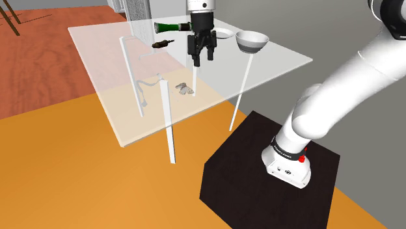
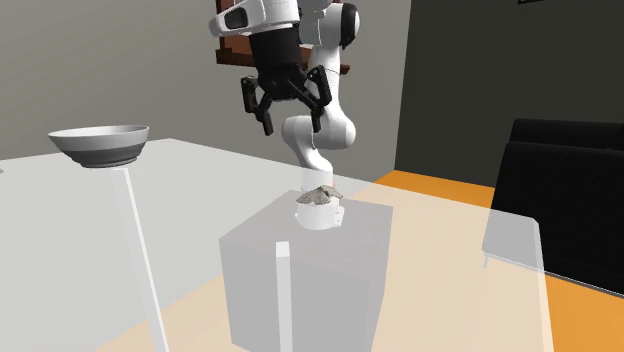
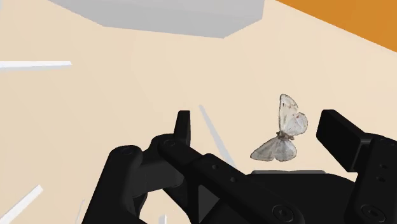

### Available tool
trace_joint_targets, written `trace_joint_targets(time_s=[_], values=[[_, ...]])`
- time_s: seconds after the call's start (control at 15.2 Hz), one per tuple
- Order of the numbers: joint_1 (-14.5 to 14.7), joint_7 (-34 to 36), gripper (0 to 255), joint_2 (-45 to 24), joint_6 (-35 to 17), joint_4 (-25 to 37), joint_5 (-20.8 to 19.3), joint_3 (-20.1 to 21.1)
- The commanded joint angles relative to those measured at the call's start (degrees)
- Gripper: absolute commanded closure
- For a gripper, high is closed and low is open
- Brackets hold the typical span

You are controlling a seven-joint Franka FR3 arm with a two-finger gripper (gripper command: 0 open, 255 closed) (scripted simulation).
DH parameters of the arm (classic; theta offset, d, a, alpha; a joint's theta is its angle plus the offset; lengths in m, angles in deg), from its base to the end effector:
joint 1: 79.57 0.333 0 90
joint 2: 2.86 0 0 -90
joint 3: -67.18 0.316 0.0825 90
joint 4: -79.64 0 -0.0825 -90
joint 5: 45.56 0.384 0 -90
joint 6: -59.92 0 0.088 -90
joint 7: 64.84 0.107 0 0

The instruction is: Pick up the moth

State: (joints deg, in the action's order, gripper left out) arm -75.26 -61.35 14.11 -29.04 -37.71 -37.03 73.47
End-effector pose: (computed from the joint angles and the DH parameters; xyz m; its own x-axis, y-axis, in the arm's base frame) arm 0.4336 0.1024 0.5488 0.9721 0.1120 -0.2060 0.0925 -0.9905 -0.1018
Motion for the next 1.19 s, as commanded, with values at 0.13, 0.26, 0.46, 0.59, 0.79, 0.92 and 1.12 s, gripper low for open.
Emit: trace_joint_targets(time_s=[0.13,0.26,0.46,0.59,0.79,0.92,1.12], values=[[1.43,2.34,0,-9.5,-0.45,6.28,-0.91,2.54],[2.29,3.65,0,-14.3,-0.32,9.78,-1.58,3.7],[3.12,4.68,0,-18.42,-0.78,12.22,-2.25,4.54],[3.14,4.55,0,-18.59,-2.28,10.89,-2.27,4.55],[3.18,4.39,0,-18.95,-4.52,8.99,-2.31,4.57],[3.2,4.3,0,-19.18,-5.69,8.04,-2.33,4.59],[3.19,4.28,255,-19.09,-5.82,7.83,-2.31,4.59]])
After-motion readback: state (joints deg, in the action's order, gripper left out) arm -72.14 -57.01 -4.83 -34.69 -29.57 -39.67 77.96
